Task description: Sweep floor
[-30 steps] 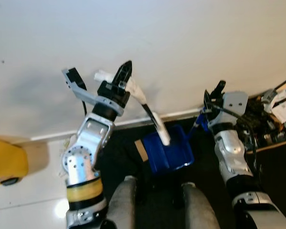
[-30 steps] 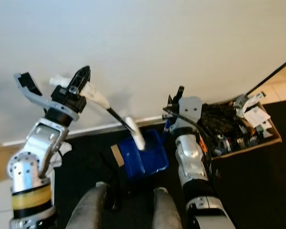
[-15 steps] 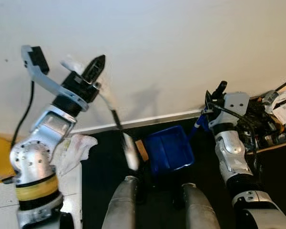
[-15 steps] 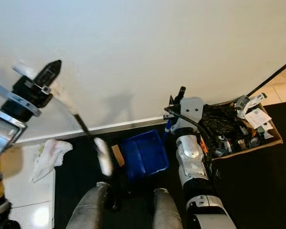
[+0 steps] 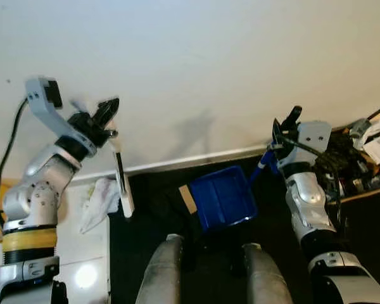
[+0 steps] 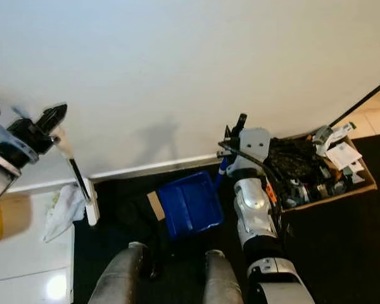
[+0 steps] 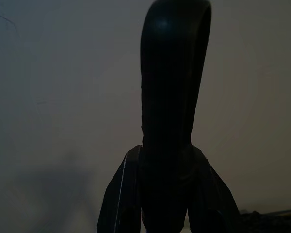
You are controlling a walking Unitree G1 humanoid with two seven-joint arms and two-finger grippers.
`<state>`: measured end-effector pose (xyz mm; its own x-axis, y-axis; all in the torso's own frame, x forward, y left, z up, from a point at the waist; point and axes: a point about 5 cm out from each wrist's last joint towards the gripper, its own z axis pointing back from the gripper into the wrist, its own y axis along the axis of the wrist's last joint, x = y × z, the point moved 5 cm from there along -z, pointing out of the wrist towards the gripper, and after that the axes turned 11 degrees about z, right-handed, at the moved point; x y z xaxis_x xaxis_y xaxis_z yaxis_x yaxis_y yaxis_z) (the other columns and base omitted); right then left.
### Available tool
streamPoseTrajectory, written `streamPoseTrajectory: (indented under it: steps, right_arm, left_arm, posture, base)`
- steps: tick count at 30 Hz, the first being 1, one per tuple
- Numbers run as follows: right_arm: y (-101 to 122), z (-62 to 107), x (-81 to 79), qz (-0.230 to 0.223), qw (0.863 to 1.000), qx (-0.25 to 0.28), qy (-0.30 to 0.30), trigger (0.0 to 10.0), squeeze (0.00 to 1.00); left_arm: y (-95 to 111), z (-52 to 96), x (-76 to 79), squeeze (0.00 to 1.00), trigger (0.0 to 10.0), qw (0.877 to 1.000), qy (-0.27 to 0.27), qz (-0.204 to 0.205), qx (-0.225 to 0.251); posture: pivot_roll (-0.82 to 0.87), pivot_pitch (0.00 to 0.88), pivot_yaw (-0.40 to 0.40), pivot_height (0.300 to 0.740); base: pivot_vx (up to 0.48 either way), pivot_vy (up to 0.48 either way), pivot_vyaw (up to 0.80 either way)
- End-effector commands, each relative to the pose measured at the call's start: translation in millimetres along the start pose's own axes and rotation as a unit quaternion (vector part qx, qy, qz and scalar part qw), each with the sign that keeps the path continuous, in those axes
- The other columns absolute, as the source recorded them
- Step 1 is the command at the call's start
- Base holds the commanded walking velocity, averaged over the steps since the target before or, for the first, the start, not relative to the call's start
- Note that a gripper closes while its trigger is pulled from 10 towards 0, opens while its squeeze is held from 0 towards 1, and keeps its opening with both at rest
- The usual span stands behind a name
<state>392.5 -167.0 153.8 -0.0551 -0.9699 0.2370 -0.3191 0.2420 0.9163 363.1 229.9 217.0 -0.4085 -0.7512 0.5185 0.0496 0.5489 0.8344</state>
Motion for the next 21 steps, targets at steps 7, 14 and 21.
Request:
streamPoseTrajectory:
  steps: [7, 14, 21]
  right_arm:
    - [-3, 4.3, 1.2, 0.008, 1.0, 0.0, -0.002, 10.0, 0.0]
    - [1, 2.7, -6.3, 0.003, 1.0, 0.004, 0.008, 10.0, 0.0]
    - [1, 3.1, -5.5, 0.006, 1.0, 0.004, 0.009, 10.0, 0.0]
  left_arm:
    - [-28, 0.7, -31.8, 0.0, 10.0, 0.989, 0.031, 0.137, 0.045]
    - [-71, -4.4, -40.2, 0.0, 10.0, 0.954, 0.046, 0.285, 0.075]
    - [-107, -9.4, -5.7, 0.0, 10.0, 0.906, 0.01, 0.412, 0.098]
  posture:
    - [0.05, 0.361, 0.021, 0.74]
    - [0.03, 0.388, 0.01, 0.74]
    - [0.01, 0.399, 0.013, 0.74]
  base:
    - [0.0, 0.0, 0.0]
    - [0.0, 0.0, 0.0]
    - [0.0, 0.0, 0.0]
